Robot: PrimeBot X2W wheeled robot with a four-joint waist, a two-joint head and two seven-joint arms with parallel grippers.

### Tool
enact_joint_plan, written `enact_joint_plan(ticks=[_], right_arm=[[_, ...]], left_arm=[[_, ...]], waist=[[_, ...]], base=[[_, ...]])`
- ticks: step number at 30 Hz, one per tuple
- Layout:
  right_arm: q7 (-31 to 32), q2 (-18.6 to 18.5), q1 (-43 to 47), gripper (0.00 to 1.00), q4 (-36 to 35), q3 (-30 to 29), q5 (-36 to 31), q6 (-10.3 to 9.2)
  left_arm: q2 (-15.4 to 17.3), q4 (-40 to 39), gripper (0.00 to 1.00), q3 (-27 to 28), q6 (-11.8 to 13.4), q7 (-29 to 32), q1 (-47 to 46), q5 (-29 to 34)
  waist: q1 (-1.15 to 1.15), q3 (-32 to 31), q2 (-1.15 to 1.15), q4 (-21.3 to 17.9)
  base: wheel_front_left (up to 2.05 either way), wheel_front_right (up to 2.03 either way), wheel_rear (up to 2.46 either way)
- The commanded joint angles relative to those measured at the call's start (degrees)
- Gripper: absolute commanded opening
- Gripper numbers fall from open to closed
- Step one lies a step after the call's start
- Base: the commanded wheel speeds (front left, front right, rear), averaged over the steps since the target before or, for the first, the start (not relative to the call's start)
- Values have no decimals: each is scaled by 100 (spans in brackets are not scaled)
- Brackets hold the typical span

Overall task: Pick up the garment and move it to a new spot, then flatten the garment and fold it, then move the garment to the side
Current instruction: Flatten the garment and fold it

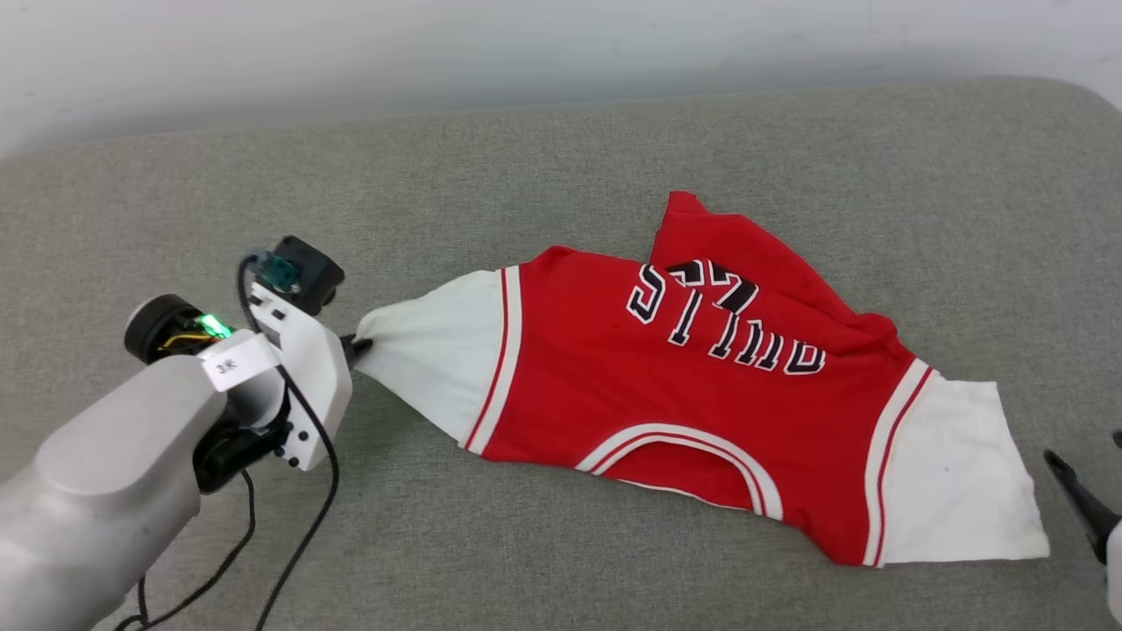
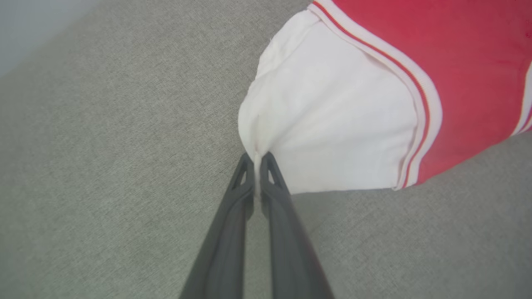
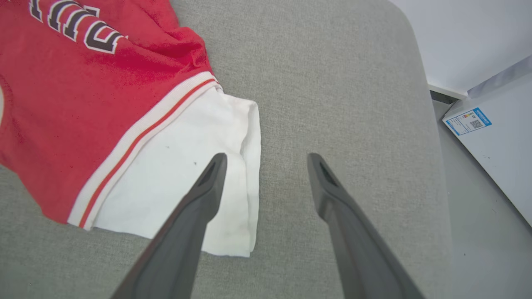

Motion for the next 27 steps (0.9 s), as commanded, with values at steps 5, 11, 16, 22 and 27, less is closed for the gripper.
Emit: enact_joint_plan(ticks=[5,11,16,22,27], right_arm=[[1114,-398,249,100,-20,-31,644,-9],[1712,-494,170,100,236,152,1047,-9],[1722,-337,-64,100,666,471,1153,-9],[1458,-31,-319,100,1478,999,1209,-6],[1067,86,-381,35,1827,1486,1414,9]], left_arm=[[276,-306,0,179,139,-346,131,-19],[360,-686,0,196,261,-429,100,64],[358,-894,0,180,327,-409,15,122],[346,-1001,0,170,362,-440,-33,163],[324,-1025,0,178,368,-535,40,127]], waist=[[0,-19,0,94],[0,99,0,257],[0,221,0,352],[0,350,0,426],[0,364,0,437]], base=[[0,0,0],[0,0,0],[0,0,0],[0,0,0],[0,0,0]])
